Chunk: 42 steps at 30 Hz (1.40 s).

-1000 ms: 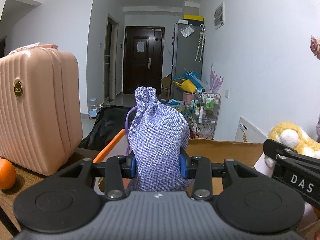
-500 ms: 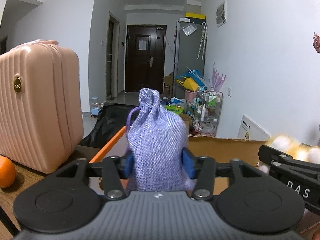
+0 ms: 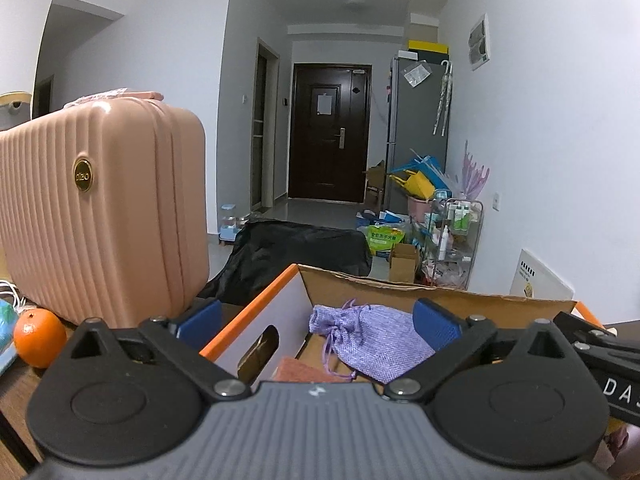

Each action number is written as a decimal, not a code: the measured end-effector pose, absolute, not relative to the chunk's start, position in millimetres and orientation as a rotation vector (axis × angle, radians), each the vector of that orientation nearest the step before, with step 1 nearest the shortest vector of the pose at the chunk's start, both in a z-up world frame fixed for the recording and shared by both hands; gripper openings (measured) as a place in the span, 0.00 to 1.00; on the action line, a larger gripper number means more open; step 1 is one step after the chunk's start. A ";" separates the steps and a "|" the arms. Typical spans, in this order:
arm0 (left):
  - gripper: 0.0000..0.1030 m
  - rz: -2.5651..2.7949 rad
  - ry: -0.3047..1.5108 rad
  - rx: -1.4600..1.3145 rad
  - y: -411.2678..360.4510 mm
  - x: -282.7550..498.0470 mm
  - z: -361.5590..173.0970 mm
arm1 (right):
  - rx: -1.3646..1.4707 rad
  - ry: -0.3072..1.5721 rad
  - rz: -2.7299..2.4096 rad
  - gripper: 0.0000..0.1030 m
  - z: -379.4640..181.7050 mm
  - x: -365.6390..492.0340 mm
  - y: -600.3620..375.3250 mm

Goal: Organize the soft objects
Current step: 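Open the left tool to drop the pouch while the right tool releases the hamster into the box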

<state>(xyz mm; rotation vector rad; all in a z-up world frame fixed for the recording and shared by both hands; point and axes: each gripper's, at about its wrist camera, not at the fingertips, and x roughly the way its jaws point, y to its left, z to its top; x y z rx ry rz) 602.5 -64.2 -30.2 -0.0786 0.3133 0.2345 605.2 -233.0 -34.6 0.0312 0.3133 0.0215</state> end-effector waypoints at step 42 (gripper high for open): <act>1.00 0.186 0.321 -0.017 -71.3 533.0 -37.6 | -0.001 0.266 0.043 1.00 -36.4 530.3 -233.0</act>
